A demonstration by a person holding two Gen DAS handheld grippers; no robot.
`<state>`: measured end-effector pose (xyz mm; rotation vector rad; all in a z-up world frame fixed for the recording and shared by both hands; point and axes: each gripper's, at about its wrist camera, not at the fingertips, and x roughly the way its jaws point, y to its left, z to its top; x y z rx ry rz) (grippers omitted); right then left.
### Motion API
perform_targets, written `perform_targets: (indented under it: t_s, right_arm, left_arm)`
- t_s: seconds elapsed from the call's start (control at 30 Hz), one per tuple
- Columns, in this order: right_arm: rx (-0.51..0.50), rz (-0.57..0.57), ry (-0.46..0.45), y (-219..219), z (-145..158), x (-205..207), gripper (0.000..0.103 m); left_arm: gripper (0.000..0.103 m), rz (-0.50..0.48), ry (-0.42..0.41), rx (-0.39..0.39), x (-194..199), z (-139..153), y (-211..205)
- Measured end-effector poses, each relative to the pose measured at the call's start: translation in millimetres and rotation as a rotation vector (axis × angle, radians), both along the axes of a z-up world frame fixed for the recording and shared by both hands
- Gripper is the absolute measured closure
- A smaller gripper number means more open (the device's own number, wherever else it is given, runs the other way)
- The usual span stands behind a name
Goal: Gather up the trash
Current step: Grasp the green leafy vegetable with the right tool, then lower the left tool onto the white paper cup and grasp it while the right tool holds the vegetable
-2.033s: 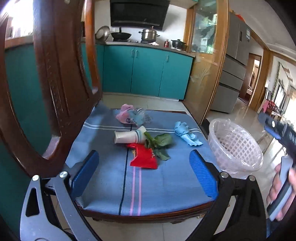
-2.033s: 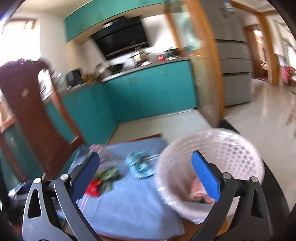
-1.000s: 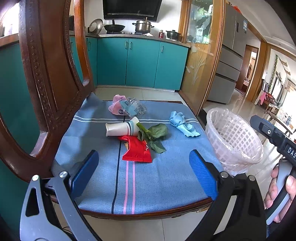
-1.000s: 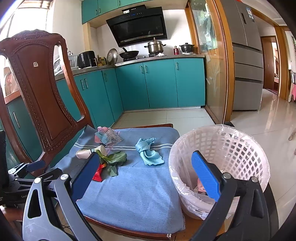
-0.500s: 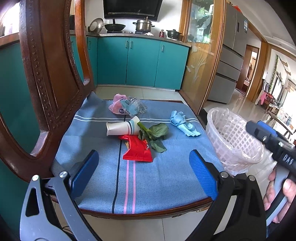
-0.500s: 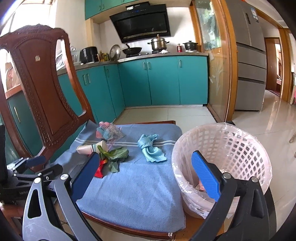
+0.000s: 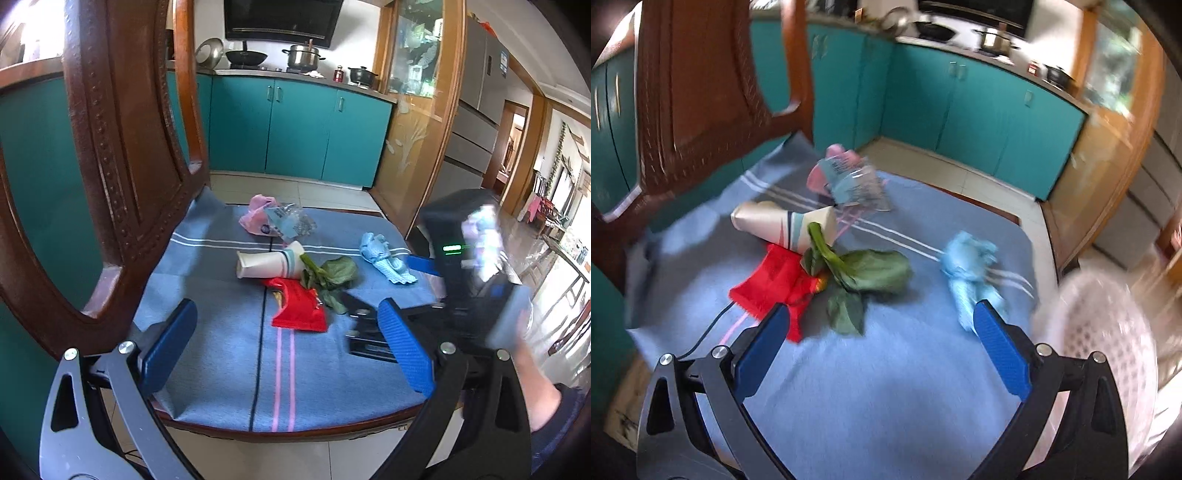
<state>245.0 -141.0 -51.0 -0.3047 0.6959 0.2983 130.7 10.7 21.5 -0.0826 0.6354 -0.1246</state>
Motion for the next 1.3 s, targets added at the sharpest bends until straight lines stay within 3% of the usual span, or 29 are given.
perform_targets:
  t_s: [0.2, 0.27, 0.37, 0.47, 0.67, 0.83, 0.97, 1.2, 1.23, 1.3]
  right_arm:
    - [-0.074, 0.011, 0.087, 24.7, -27.0, 47.3, 0.03]
    - [-0.089, -0.004, 0.11, 24.9, -35.7, 58.2, 0.043]
    - [0.012, -0.001, 0.166, 14.1, -39.4, 67.9, 0.061]
    - [0.065, 0.001, 0.158, 2.2, -32.9, 63.2, 0.077]
    - [0.202, -0.004, 0.119, -37.6, 2.1, 21.5, 0.079]
    - [0.384, -0.044, 0.097, -83.9, 41.1, -22.6, 0.079]
    - [0.406, -0.037, 0.059, -99.1, 56.1, -39.0, 0.079]
    - [0.429, -0.023, 0.077, -105.3, 57.8, -34.4, 0.079]
    - [0.428, -0.015, 0.076, -106.4, 59.5, -36.8, 0.079]
    - [0.427, -0.005, 0.072, -104.4, 61.9, -38.2, 0.079]
  left_arm:
    - [0.005, 0.03, 0.003, -0.012, 2.8, 3.0, 10.6]
    - [0.005, 0.033, 0.006, -0.014, 4.6, 2.6, 11.1]
    - [0.005, 0.034, 0.009, -0.01, 8.4, 2.1, 7.9]
    - [0.005, 0.035, 0.017, -0.006, 11.7, -2.0, 3.9]
    - [0.004, 0.052, 0.068, -0.008, 31.6, -20.5, -4.9]
    - [0.004, 0.104, 0.19, -0.015, 75.6, -46.0, -23.2]
    - [0.004, 0.16, 0.25, 0.003, 117.7, -62.2, -45.8]
    - [0.004, 0.315, 0.298, 0.036, 171.2, -78.1, -55.1]
    - [0.008, 0.324, 0.312, 0.03, 176.4, -80.8, -52.3]
    - [0.039, 0.306, 0.329, 0.002, 178.5, -83.8, -45.1]
